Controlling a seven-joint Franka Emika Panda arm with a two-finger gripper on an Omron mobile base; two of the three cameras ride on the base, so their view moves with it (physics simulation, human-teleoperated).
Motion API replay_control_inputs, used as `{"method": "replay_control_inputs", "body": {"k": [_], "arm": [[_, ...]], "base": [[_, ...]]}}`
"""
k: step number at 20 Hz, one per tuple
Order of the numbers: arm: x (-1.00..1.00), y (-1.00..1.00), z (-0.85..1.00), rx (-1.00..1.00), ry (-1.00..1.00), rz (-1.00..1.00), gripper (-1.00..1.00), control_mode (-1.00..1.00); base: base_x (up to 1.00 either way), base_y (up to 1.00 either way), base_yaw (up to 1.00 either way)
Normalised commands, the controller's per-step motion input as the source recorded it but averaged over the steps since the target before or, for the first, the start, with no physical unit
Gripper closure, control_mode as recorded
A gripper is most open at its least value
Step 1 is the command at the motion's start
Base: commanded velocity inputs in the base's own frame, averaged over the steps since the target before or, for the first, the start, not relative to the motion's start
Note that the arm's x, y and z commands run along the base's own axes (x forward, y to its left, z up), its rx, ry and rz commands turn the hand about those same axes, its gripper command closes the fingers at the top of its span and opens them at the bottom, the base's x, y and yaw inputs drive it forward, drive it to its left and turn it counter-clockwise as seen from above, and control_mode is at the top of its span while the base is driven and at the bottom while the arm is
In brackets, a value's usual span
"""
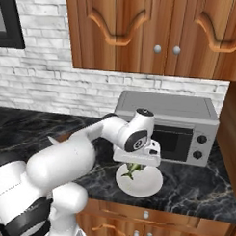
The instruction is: Pick up the knife from the drawer and place it on the cutting board. Then place the meat from the plate to the cutting board.
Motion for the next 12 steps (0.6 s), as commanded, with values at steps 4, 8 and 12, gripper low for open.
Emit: {"method": "replay_control_inputs", "body": {"k": [4,8,12], "arm": [[-0.72,0.00,0.47,0.06,-0.01,0.17,1.00,-1.00],[-0.62,0.02,0.36,0.05,-0.03,0.19,1.00,-1.00],[-0.41,0.29,0.36,0.00,-0.01,0.22,1.00,-1.00]], "base": [[0.00,0.00,0.00],[0.00,0.00,0.00],[0.00,0.00,0.00]]}}
